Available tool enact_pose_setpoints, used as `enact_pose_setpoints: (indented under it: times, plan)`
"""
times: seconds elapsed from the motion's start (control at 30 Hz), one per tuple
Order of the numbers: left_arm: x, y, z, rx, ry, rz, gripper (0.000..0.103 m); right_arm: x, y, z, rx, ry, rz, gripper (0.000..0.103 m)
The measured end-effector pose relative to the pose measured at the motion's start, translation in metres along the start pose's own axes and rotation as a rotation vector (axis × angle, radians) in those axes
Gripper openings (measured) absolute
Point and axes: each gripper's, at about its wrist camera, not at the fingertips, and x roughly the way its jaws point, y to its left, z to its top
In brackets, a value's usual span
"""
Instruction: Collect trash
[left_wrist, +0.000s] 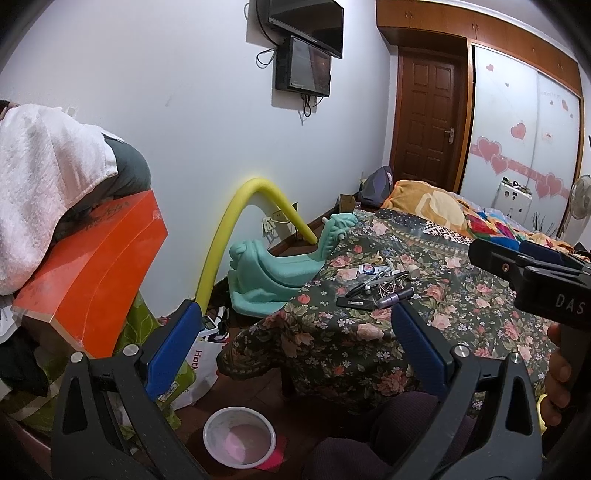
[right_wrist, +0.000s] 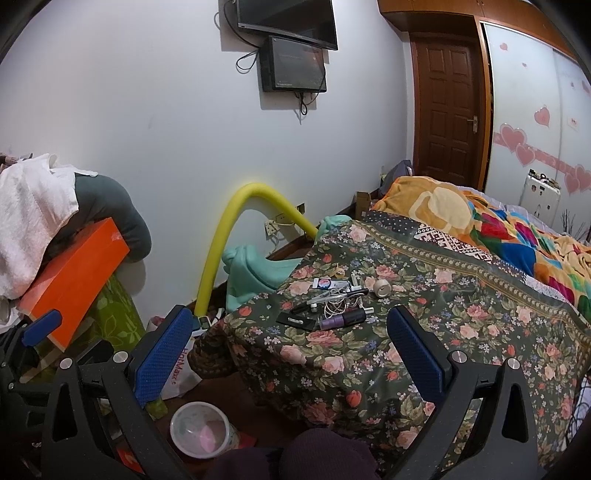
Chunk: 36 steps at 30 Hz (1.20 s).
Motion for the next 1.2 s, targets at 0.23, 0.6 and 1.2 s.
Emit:
enact_pose_setpoints:
  times: [0.23, 0.6, 1.2]
  plan:
    - [0.011, -0.012, 0.008, 0.011, 0.013, 0.004, 0.103, 0.010, -0.018, 0.003, 0.006, 0.001, -0.010, 0.103]
    - [0.058, -0.049, 0.025, 0.010, 0.049, 0.000, 0.103, 0.044, -0.068, 0.010, 0.014, 0.031, -0.053, 0.103]
    - [0.210, -0.095, 0.005, 0.000, 0.324, -0.028, 0.103, 0.161, -0.149, -0.019, 0.091, 0.329, -0.017, 0.103]
